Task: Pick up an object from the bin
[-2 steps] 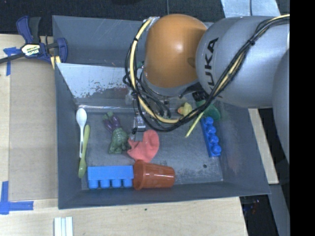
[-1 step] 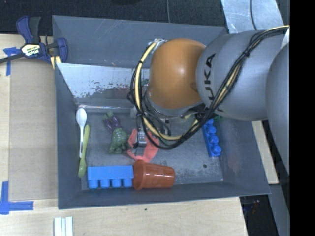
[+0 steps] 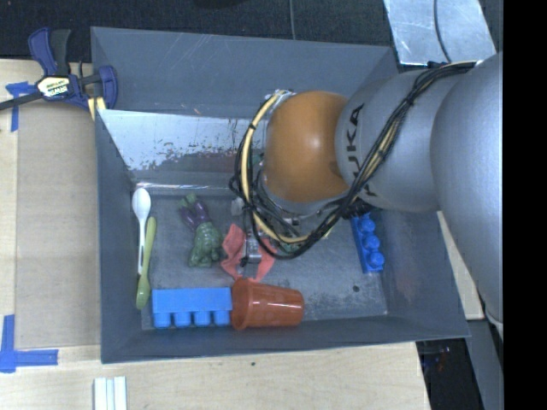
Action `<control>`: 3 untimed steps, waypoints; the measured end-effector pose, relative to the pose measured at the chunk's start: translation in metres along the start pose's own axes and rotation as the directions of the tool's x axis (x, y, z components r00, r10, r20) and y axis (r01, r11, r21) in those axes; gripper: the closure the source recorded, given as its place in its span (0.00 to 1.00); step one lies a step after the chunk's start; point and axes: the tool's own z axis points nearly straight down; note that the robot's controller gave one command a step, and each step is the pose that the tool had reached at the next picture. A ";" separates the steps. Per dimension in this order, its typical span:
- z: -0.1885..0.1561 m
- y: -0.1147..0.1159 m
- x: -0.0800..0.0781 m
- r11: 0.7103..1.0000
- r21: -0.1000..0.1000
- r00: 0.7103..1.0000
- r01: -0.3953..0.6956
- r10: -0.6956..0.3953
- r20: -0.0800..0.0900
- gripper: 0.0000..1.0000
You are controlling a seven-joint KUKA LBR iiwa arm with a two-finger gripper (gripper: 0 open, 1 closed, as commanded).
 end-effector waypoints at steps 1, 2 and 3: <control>0.029 -0.029 0.036 0.993 -0.002 0.992 -0.122 0.122 0.010 1.00; 0.029 -0.029 0.036 0.993 -0.002 0.992 -0.122 0.122 0.010 1.00; -0.031 -0.026 0.039 1.000 0.001 1.000 -0.024 0.024 -0.001 1.00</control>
Offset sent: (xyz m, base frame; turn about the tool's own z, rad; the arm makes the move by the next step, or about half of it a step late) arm 0.0000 0.0000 0.0000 0.0000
